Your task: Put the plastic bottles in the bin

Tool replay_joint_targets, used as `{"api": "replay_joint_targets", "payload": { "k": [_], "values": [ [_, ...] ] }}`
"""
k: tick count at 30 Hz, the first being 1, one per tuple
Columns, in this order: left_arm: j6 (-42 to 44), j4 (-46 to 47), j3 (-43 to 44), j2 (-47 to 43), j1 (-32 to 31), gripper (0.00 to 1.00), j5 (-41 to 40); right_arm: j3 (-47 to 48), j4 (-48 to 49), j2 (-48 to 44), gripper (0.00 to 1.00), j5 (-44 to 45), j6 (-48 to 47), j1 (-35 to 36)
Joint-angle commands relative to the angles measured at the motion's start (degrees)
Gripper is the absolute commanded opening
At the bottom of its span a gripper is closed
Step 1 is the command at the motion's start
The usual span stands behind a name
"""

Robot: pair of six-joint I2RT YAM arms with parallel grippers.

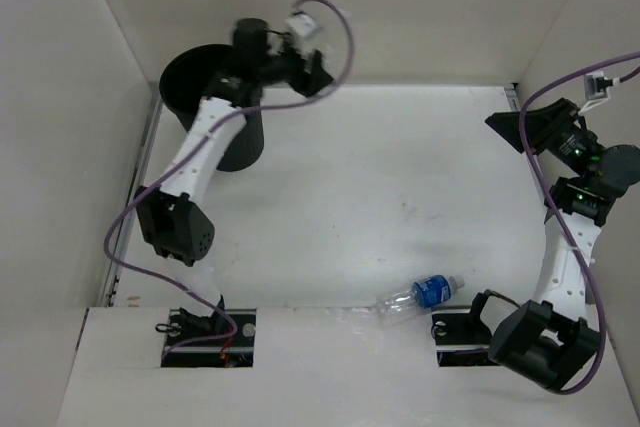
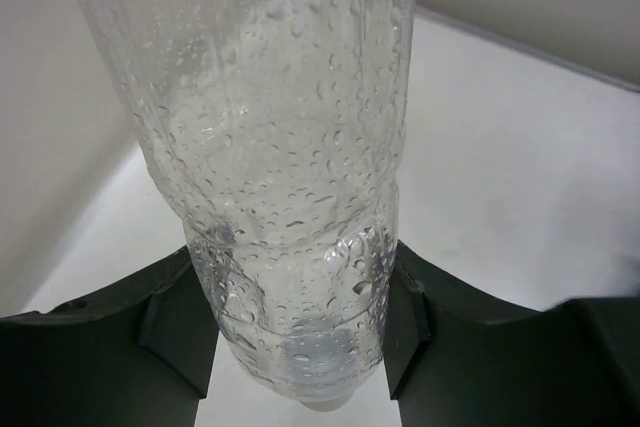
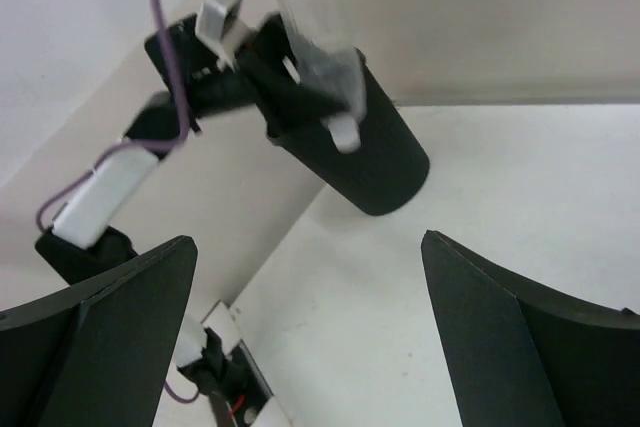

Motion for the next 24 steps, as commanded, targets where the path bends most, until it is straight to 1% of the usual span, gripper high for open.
{"api": "replay_joint_targets", "payload": {
  "k": [1,3,6,9,13,14,15,16,17,18,24],
  "values": [
    [6.01,-0.97,0.39,-9.21,14.26,0.01,-2.77,-2.3,1.86,-2.81,1.0,-5.28,-4.4,-2.77],
    [6.1,-0.35,-0.04,-11.05,22.35,0.01,-1.64,-3.36,0.99,-3.87,1.0,-6.25,-5.54,-4.18],
    [5.57,2.1,-4.94,-14.3,30.98,0.01,1.17,-3.63,-0.25,-4.92,1.0,-6.69,-6.51,-4.97],
    [5.48,5.7,-11.89,-17.21,34.16,0.01,2.76,-3.1,-1.74,-5.37,1.0,-6.6,-6.87,-4.54],
    [5.48,9.58,-19.01,-18.44,34.87,0.03,2.59,-1.52,-3.67,-6.15,1.0,-6.43,-7.13,-2.95],
    [5.4,10.45,-20.51,-18.62,35.04,0.1,2.5,-1.26,-4.37,-6.51,1.0,-6.69,-7.31,-2.95],
    [5.31,11.42,-22.18,-18.88,35.04,0.24,2.24,-1.08,-4.9,-6.86,1.0,-6.78,-7.57,-2.95],
    [5.22,12.56,-23.85,-19.32,35.22,0.5,1.98,-0.99,-5.6,-7.3,1.0,-7.3,-7.83,-3.21],
    [5.13,13.53,-25.26,-19.76,35.22,0.81,1.97,-0.99,-6.48,-7.65,1.0,-8.0,-8.36,-3.3],
    [5.13,14.76,-26.66,-20.2,35.39,1.0,1.8,-0.99,-7.36,-8.0,1.0,-8.7,-8.89,-3.3],
    [5.04,16.35,-28.52,-21.43,37.41,1.0,-0.48,-1.08,-11.58,-10.02,1.0,-11.17,-13.63,-6.03]
  ]
}}
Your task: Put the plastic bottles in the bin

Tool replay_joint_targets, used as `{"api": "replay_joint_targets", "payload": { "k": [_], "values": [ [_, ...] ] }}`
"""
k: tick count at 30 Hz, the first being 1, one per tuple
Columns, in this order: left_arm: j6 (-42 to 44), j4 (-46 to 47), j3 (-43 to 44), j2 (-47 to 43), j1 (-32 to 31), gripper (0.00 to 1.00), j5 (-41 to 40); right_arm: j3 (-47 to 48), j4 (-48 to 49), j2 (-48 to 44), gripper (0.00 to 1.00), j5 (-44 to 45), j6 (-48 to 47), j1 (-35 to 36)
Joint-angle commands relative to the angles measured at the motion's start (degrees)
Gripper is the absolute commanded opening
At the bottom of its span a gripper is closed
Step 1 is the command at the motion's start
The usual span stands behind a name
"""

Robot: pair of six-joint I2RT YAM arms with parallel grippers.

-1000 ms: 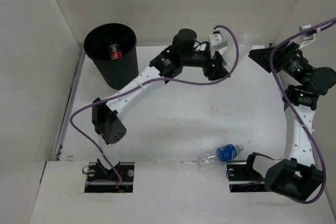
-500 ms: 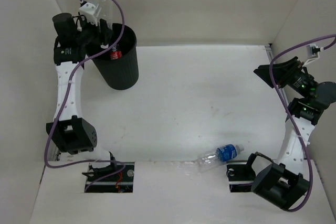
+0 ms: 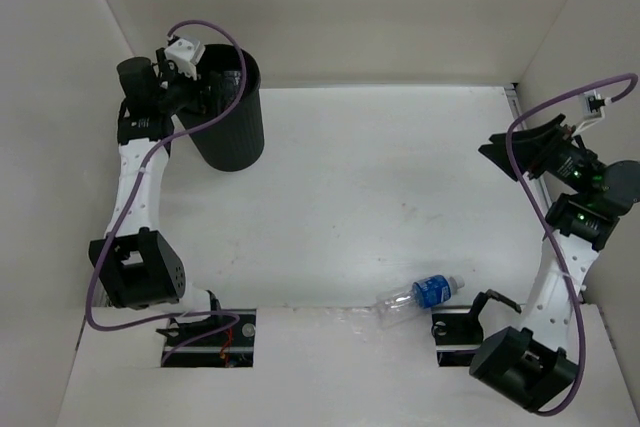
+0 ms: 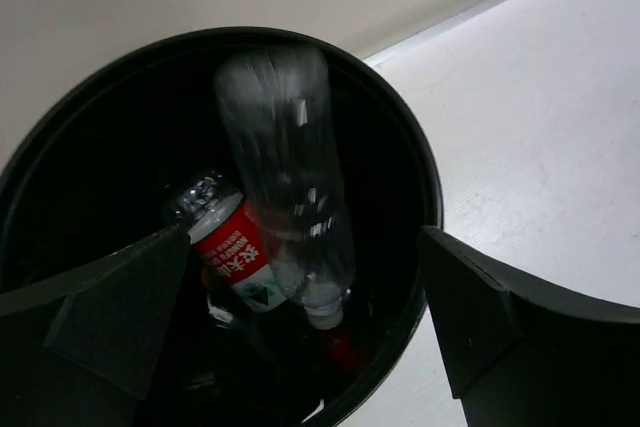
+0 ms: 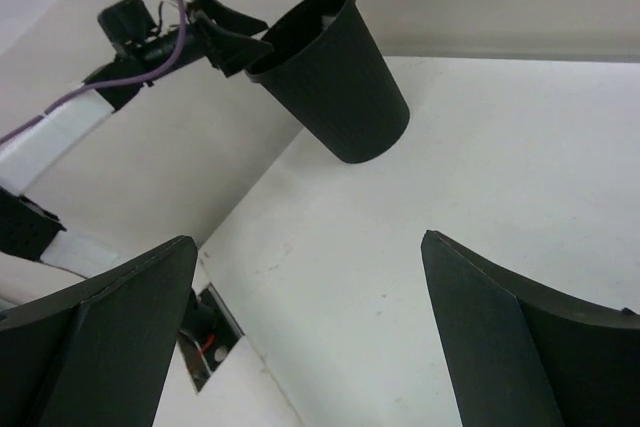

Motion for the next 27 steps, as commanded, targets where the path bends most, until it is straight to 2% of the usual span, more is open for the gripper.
{"api": "replay_joint_targets", "payload": {
  "k": [1,4,6,9,11,16,19,22,25,27],
  "values": [
    [0.13,6.19,0.31,-2.72,1.44,1.0,-0.92,2.46,-1.77,-1.65,1.0,-2.84,-5.3,-1.7],
    [0.04,6.63,-0.22,-5.62,1.7,1.0,-4.26,2.9,-2.83,-1.48,1.0,-5.65,-9.44,-4.77],
    [0.39,5.67,-0.13,-8.34,1.53,1.0,-6.89,3.86,-1.52,-1.22,1.0,-10.73,-13.91,-7.84],
    [0.65,0.24,2.84,-11.24,1.0,1.0,-12.95,4.31,5.92,-1.3,1.0,-19.08,-14.64,-13.82],
    [0.57,-3.55,5.04,-12.65,1.0,1.0,-17.34,2.65,17.32,-2.18,1.0,-23.57,-9.65,-17.33],
    [0.83,-4.36,3.56,-17.75,-0.49,1.0,-32.89,-7.8,59.85,-3.14,1.0,-31.41,11.45,-21.81],
    [0.39,-5.24,0.67,-21.34,-0.58,1.0,-37.74,-13.25,59.65,-6.22,1.0,-28.7,6.56,-27.62],
    [-0.23,-5.15,-4.59,-25.39,0.47,1.0,-37.06,-15.82,59.49,-7.19,1.0,-19.41,3.65,-34.47],
    [0.12,-6.37,-7.51,-28.03,0.91,1.0,-36.52,-11.71,54.94,-4.04,1.0,-11.22,6.01,-37.03],
    [0.12,-8.22,-7.52,-29.18,1.09,1.0,-35.91,-4.87,44.95,0.52,1.0,-7.61,8.3,-36.77]
  ]
}}
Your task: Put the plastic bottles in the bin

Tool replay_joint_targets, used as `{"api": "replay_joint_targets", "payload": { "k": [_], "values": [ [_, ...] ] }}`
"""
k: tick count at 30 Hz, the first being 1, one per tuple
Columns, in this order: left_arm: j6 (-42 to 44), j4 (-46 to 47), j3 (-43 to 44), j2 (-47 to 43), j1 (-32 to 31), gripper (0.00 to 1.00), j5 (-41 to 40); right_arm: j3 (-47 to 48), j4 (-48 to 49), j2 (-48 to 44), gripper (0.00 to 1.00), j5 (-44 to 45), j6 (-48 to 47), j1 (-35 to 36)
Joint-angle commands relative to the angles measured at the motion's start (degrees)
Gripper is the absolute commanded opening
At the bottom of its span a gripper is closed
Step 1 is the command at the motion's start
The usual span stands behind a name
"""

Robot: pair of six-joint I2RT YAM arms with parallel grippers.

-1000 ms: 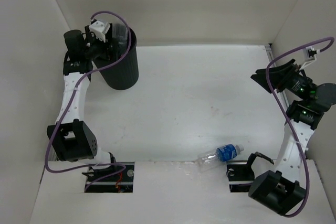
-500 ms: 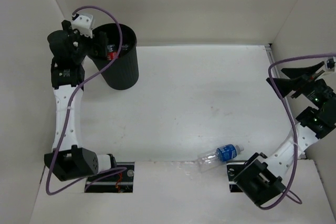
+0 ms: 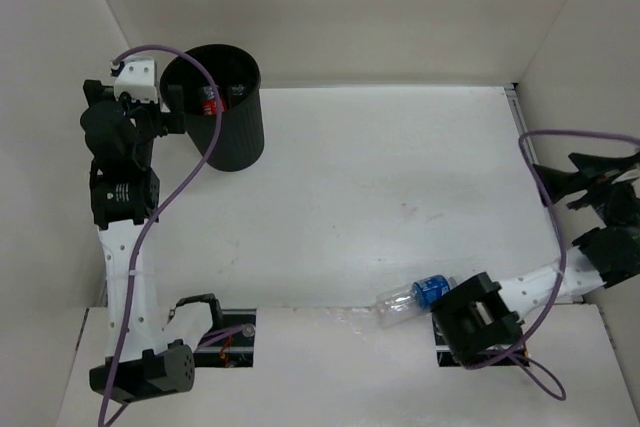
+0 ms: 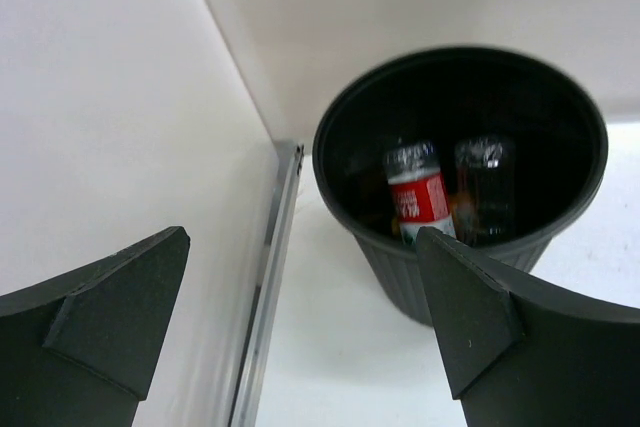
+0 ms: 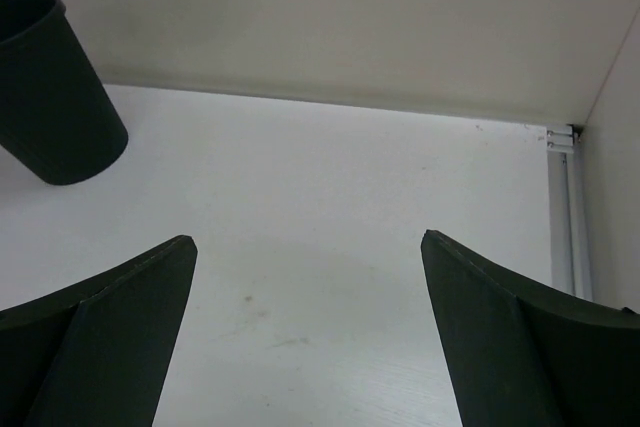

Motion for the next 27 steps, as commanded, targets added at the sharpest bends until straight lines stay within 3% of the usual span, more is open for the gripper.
{"api": "replay_joint_targets", "payload": {
  "k": [1,3,6,9,11,12,14,15,16,20,27],
  "values": [
    [-0.33,-1.45,-0.67,-2.14,0.89,1.0,-0.37,11.93,-2.92,6.58,1.0,1.51,3.82,0.31],
    [-0.6,-1.63,-0.76,-3.11,1.77,1.0,0.95,20.55,-17.94,11.42,1.0,5.2,4.19,2.25],
    [-0.6,-2.42,-0.41,-3.73,2.21,1.0,1.66,30.41,-33.18,13.73,1.0,9.77,-3.35,8.92],
    [-0.69,-2.94,0.47,-3.29,2.21,1.0,2.36,42.69,-59.91,18.71,1.0,16.62,-15.89,21.63],
    [-0.77,-2.95,0.99,-2.68,2.13,1.0,3.23,53.32,-86.08,24.69,1.0,26.79,-29.92,31.03],
    [-0.77,-2.95,1.08,-2.5,2.13,1.0,3.68,58.94,-99.01,27.33,1.0,32.32,-41.58,37.61],
    [-0.69,-2.95,1.26,-2.32,1.51,1.0,4.03,64.51,-115.4,29.98,1.0,45.83,-61.19,50.69],
    [-0.6,-2.95,1.26,-2.32,1.42,1.0,4.12,63.32,-119.92,30.25,1.0,55.31,-69.04,60.69],
    [-0.6,-3.03,1.26,-2.41,1.34,1.0,4.38,60.78,-120.49,29.56,1.0,59.5,-72.51,65.92],
    [-0.25,-3.74,-0.23,-3.99,1.6,1.0,5.17,41.64,-121.63,19.82,1.0,64.71,-87.54,84.83],
    [1.24,-2.77,-4.36,-7.33,2.21,1.0,5.35,24.83,-138.4,3.3,1.0,74.38,-106.88,104.27]
  ]
}}
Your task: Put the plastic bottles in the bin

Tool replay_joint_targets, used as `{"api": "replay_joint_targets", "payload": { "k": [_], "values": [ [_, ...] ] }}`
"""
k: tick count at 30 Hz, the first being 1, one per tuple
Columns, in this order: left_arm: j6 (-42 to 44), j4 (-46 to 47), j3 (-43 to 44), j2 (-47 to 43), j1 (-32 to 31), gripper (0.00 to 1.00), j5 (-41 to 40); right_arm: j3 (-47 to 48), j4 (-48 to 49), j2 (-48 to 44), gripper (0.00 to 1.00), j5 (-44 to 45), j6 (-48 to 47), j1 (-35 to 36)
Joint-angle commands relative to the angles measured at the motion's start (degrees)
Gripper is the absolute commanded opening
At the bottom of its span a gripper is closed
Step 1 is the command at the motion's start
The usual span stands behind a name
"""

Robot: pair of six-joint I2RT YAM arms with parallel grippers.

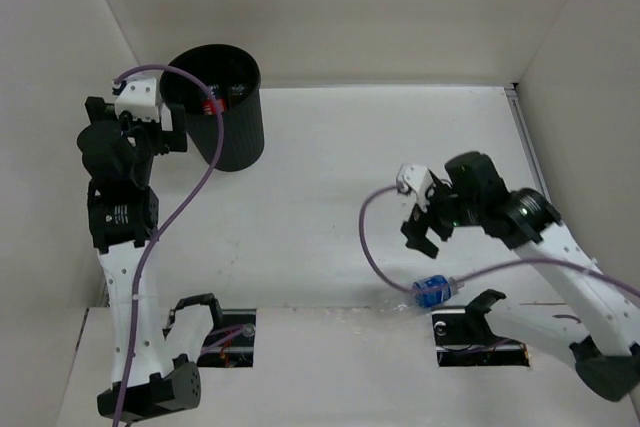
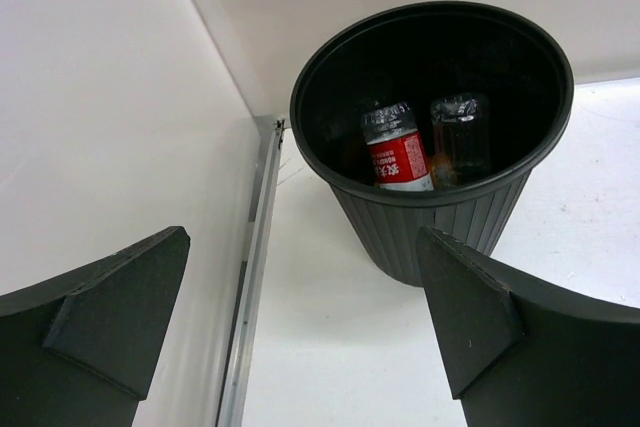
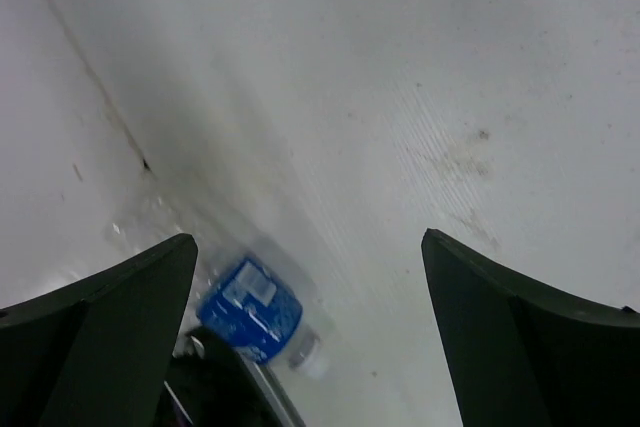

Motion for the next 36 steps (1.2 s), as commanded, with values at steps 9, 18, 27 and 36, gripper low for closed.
{"api": "replay_joint_targets", "payload": {
  "k": [9,18,27,36],
  "values": [
    [5.97,3.14,-0.67,-2.25,1.19,1.0,3.31,-17.12,-10.83,-18.92,1.0,17.71,-15.76,24.75],
    [11.77,2.26,5.3,-1.19,0.66,1.0,3.31,-24.34,0.25,-13.93,1.0,14.63,-15.05,29.94],
    [11.69,2.87,6.98,-1.89,2.16,1.0,4.89,-27.68,8.34,-5.23,1.0,9.89,-16.28,32.23],
    [11.95,3.31,10.31,-1.8,3.47,1.0,5.94,-28.47,14.84,4.09,1.0,7.42,-15.93,34.43]
  ]
}}
